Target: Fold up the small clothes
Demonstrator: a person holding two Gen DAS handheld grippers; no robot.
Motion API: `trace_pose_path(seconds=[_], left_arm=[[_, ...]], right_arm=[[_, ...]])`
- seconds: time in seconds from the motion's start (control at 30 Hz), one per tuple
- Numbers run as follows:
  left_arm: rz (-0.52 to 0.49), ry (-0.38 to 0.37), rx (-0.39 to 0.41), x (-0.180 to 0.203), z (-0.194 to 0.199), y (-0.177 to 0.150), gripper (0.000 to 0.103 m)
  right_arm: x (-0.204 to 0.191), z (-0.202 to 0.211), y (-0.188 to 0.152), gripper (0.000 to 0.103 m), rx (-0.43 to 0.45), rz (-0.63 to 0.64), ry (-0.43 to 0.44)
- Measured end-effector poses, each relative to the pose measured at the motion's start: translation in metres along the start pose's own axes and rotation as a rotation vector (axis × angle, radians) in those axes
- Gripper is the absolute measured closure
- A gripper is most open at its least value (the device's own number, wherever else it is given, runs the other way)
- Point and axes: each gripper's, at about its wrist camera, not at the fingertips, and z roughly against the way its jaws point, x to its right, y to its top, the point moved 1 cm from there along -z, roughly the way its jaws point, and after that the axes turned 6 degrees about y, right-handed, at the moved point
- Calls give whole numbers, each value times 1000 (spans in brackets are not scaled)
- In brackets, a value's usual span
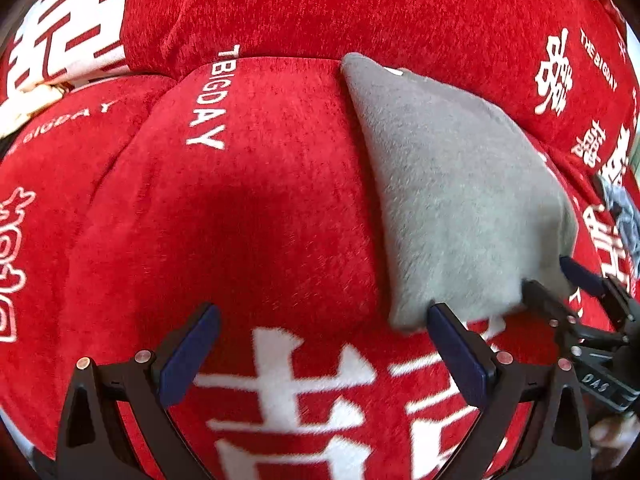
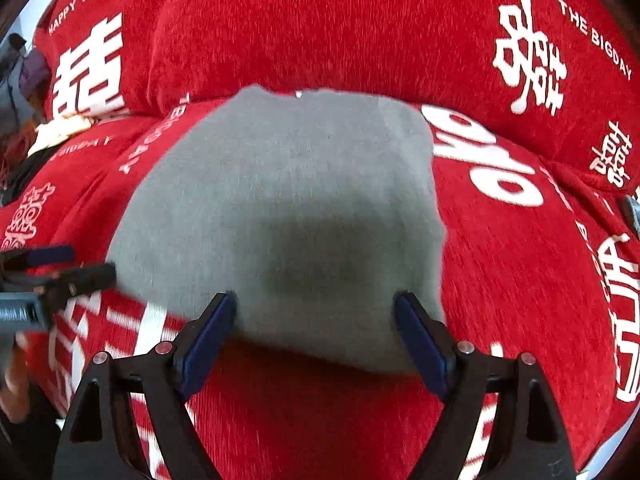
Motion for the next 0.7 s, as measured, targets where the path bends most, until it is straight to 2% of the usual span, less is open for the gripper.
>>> trace_pose_path(seconds=[0.07, 0.2, 0.3, 0.37, 0.43, 0.5, 0.6, 0.7], left_arm=[[8, 5, 26, -5, 13, 3, 0], [57, -106, 35, -8, 26, 29, 0], [82, -155, 14, 4, 22, 55, 0], [79, -181, -6, 17, 12, 73, 0], [105, -210, -48, 28, -3, 89, 0], [125, -238, -91, 39, -18, 102, 0], [71, -239, -131, 52, -38, 116, 0], [45, -249, -201, 59, -64, 121, 0]], right_arm=[[6, 22, -1, 17, 13, -13, 32], [33, 62, 13, 17, 117, -61, 60], [67, 67, 29, 15, 131, -140, 87], [89, 59, 38, 14, 113, -221, 111], [109, 40, 47, 13, 81, -302, 216], [118, 22, 53, 12, 41, -330, 255], [131, -13, 65, 12, -42, -360, 327], [137, -46, 76, 12, -109, -398, 444]])
